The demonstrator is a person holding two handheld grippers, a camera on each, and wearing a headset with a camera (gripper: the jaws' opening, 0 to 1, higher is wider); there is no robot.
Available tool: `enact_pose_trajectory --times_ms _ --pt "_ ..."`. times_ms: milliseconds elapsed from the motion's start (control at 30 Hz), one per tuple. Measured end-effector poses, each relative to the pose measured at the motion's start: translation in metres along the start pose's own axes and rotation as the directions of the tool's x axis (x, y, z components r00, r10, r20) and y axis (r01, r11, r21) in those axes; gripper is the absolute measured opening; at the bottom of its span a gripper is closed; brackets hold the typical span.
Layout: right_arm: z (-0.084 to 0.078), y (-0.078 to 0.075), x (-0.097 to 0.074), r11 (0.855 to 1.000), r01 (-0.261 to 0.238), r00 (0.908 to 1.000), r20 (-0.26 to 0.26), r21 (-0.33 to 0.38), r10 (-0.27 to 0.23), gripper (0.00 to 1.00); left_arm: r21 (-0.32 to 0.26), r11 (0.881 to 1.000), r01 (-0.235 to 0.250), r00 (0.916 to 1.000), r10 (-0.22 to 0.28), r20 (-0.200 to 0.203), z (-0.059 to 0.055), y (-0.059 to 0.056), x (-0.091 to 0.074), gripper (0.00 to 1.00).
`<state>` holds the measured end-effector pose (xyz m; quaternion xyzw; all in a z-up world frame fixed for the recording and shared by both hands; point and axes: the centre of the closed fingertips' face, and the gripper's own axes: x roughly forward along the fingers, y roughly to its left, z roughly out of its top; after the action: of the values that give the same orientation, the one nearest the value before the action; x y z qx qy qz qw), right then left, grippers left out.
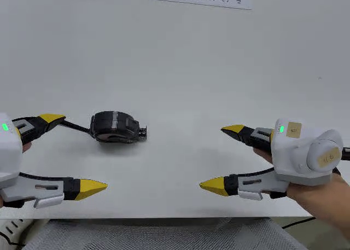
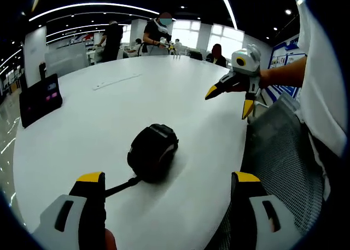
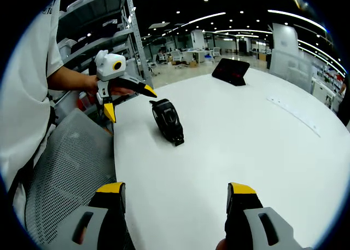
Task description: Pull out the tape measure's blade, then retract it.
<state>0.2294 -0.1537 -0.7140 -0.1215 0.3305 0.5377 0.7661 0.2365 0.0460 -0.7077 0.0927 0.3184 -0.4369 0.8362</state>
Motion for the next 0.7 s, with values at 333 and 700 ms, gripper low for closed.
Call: enact_pose_trajectory --times_ms 333,700 --pt "0.004 -0.010 0.014 0.999 -0.024 0.9997 -0.008 -0.037 0.024 0.74 0.053 0.998 0.041 0.9990 -0.040 -0.021 0.008 0.007 0.015 0.89" --pt "-0.001 -0.018 0.026 0.997 -0.057 0.9979 -0.033 -0.057 0.056 0.74 0.089 0.993 0.078 0.9957 -0.073 -0.057 0.007 0.014 0.027 0.87"
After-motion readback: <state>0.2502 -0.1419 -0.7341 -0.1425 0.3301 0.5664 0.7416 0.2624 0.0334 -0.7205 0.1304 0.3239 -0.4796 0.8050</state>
